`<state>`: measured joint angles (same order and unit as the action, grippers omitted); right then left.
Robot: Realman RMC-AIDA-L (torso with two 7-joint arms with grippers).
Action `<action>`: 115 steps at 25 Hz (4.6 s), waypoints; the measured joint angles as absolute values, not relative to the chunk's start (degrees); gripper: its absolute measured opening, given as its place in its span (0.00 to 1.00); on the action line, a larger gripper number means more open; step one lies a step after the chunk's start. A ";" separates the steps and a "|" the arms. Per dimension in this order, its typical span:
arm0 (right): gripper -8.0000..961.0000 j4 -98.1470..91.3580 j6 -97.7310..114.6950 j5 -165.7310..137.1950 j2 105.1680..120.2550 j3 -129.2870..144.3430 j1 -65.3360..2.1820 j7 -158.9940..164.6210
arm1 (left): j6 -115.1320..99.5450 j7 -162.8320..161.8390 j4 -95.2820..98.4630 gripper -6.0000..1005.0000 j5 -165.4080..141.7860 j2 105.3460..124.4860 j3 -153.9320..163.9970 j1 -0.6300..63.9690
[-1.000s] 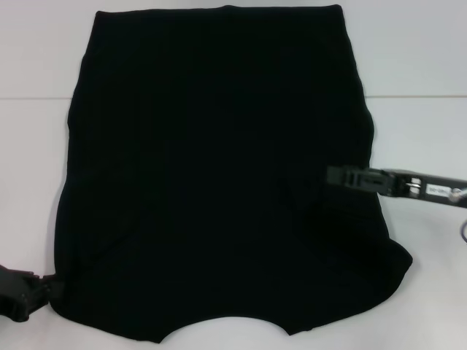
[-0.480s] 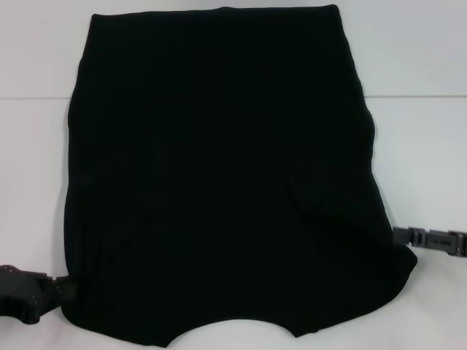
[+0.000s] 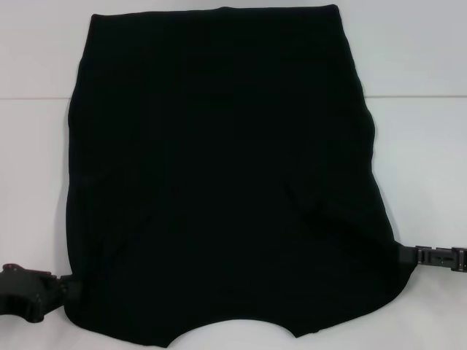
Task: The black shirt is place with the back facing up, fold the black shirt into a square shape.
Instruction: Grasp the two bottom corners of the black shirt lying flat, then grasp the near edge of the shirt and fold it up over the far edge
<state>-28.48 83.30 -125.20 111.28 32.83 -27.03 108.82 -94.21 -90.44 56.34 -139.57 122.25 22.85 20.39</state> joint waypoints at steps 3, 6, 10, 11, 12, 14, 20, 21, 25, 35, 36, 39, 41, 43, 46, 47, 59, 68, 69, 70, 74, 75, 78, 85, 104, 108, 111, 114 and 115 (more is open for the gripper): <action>0.76 -28.59 83.24 -125.34 111.39 32.40 -27.11 108.83 | -94.23 -90.44 56.33 0.09 -139.56 122.25 22.84 20.57; 0.76 -28.67 83.29 -125.39 111.24 31.54 -27.05 109.21 | -94.23 -90.44 56.33 0.09 -139.56 122.25 22.85 20.90; 0.74 -28.67 83.18 -125.55 111.24 31.66 -26.84 109.65 | -94.22 -90.44 56.33 0.09 -139.56 122.28 22.85 21.28; 0.73 -28.59 83.02 -125.57 111.38 31.69 -26.82 109.62 | -94.21 -90.44 56.32 0.09 -139.56 122.30 22.85 21.39; 0.71 -28.50 82.87 -125.60 111.51 31.72 -26.80 109.52 | -94.21 -90.44 56.32 0.09 -139.56 122.30 22.85 21.39; 0.67 -28.31 82.75 -125.91 111.81 31.96 -26.88 109.31 | -94.13 -90.44 56.26 0.09 -139.57 122.30 22.85 21.58; 0.54 -28.64 81.72 -128.02 113.18 32.23 -27.67 109.13 | -93.85 -90.44 56.25 0.09 -139.57 122.27 22.85 21.62; 0.52 -28.67 81.64 -128.01 113.27 32.11 -27.68 109.11 | -93.85 -90.44 56.25 0.09 -139.57 122.25 22.85 21.62; 0.37 -28.77 81.48 -127.76 113.30 31.81 -27.51 109.09 | -93.91 -90.44 56.24 0.09 -139.57 122.11 22.85 21.61; 0.05 -29.10 83.89 -127.57 112.87 29.79 -24.97 107.25 | -95.07 -91.08 56.29 0.09 -137.36 122.34 20.70 20.98; 0.05 -29.26 84.62 -127.55 112.81 29.36 -24.45 106.75 | -95.83 -91.09 56.29 0.09 -136.82 122.34 19.56 20.90; 0.04 -29.65 87.53 -127.57 112.76 27.84 -22.54 104.58 | -98.75 -91.12 56.27 0.09 -135.70 122.25 15.56 20.70; 0.04 -29.72 90.07 -127.62 112.71 26.48 -21.00 102.52 | -100.80 -91.18 56.23 0.09 -135.43 122.11 13.59 20.51; 0.04 -29.76 92.37 -127.75 112.62 25.53 -19.26 100.74 | -103.39 -91.46 56.21 0.09 -135.33 121.91 11.35 20.16; 0.04 -29.79 95.63 -127.85 112.25 25.17 -16.09 98.17 | -106.33 -91.95 56.19 0.09 -135.33 121.54 10.00 18.96; 0.04 -29.80 96.42 -127.86 112.14 25.17 -15.25 97.37 | -107.05 -92.00 56.19 0.09 -135.36 121.43 9.93 18.49; 0.04 -31.11 103.26 -127.97 111.57 23.32 -7.74 90.84 | -115.22 -92.03 56.40 0.09 -136.43 121.31 9.42 14.06; 0.04 -31.11 103.81 -127.91 111.42 21.54 -12.37 91.47 | -113.34 -93.43 52.79 0.09 -135.95 120.09 9.40 19.76; 0.04 -31.12 103.84 -127.88 111.40 20.72 -13.43 91.58 | -112.69 -93.89 52.16 0.09 -135.78 119.80 9.41 20.84; 0.04 -31.12 103.85 -127.77 111.37 19.76 -14.52 91.71 | -111.34 -94.82 51.15 0.09 -135.51 119.25 9.39 22.54; 0.04 -31.05 102.71 -127.67 110.97 15.30 -19.33 92.76 | -104.14 -97.77 45.19 0.09 -133.39 116.69 9.31 28.96; 0.04 -30.98 101.77 -127.62 110.85 14.39 -20.66 93.35 | -102.18 -98.17 43.69 0.09 -132.67 116.07 9.33 30.40; 0.04 -30.57 96.27 -127.57 110.61 12.18 -24.87 96.48 | -94.78 -98.74 38.44 0.09 -131.13 114.10 9.33 35.62; 0.04 -28.55 77.47 -127.53 111.92 12.20 -34.22 99.46 | -72.91 -98.98 32.05 0.09 -130.70 113.68 9.80 44.50; 0.04 -20.61 40.51 -127.52 113.51 18.13 -51.45 99.91 | -44.15 -90.12 23.30 0.09 -123.05 114.53 10.72 52.33; 0.04 -20.52 39.33 -127.52 113.44 18.49 -52.13 99.95 | -41.97 -89.87 22.14 0.09 -122.65 114.54 10.72 53.04; 0.04 -19.52 38.08 -127.49 113.44 18.51 -52.18 99.91 | -39.48 -88.87 20.34 0.09 -122.63 115.00 10.69 53.21; 0.04 -17.77 35.79 -127.45 113.73 18.50 -51.90 99.57 | -37.33 -87.56 18.42 0.09 -122.47 115.67 10.61 53.19; 0.04 -17.61 35.49 -127.45 113.86 18.50 -51.70 99.55 | -36.79 -87.28 18.17 0.09 -122.44 116.03 10.62 53.10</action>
<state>-17.61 35.49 -127.45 113.86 18.50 -51.70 99.55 -36.79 -87.28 18.17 -122.44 116.03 10.62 53.10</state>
